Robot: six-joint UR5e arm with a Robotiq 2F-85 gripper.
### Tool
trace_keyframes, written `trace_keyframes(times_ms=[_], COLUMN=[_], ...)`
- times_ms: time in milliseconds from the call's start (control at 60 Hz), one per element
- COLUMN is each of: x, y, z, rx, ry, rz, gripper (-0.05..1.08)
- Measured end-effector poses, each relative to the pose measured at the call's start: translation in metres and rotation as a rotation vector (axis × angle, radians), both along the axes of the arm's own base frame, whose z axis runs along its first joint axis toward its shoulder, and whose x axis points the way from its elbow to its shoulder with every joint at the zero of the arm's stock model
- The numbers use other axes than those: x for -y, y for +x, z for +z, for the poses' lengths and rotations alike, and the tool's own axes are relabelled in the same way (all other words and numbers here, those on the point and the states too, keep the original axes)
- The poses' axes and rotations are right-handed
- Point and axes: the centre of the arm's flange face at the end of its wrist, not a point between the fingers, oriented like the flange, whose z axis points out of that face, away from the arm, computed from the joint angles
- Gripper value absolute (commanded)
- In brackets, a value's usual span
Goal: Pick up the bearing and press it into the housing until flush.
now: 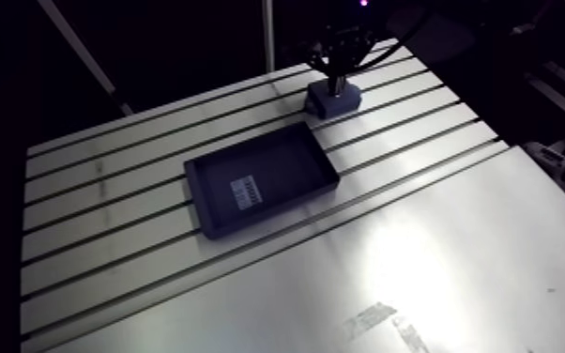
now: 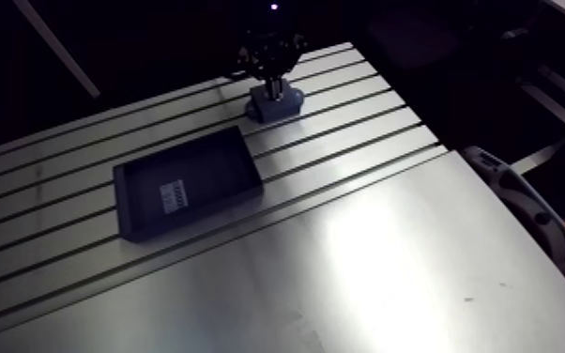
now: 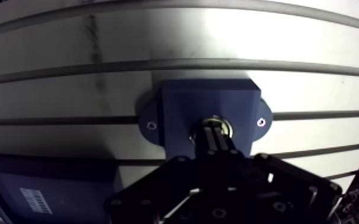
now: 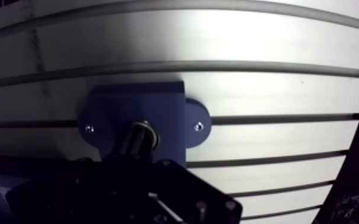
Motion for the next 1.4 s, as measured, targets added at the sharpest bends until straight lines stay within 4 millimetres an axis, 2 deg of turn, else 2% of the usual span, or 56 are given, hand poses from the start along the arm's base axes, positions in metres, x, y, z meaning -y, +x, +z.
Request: trace_keyframes(times_ms=[900, 1283, 1317, 1333, 1350, 1367, 1383, 1400], x=[0.001, 0.002, 0.003, 0.003, 0.003, 0.003, 0.003, 0.003], y=[0.002, 0.002, 0.003, 0.003, 0.003, 0.003, 0.004, 0.004], z=[0.0, 0.037, 0.041, 0.043, 0.044, 0.046, 0.048, 0.051], rx=[0.001, -0.04, -0.043, -0.044, -0.045, -0.046, -0.048, -0.049], ry=[0.001, 0.019, 0.02, 0.021, 0.021, 0.022, 0.022, 0.023], rz=[0.002, 0.005, 0.005, 0.005, 0.005, 0.005, 0.005, 0.005], gripper=[1.08, 1.06, 1.03, 0.84, 0.84, 0.36, 0.03, 0.03])
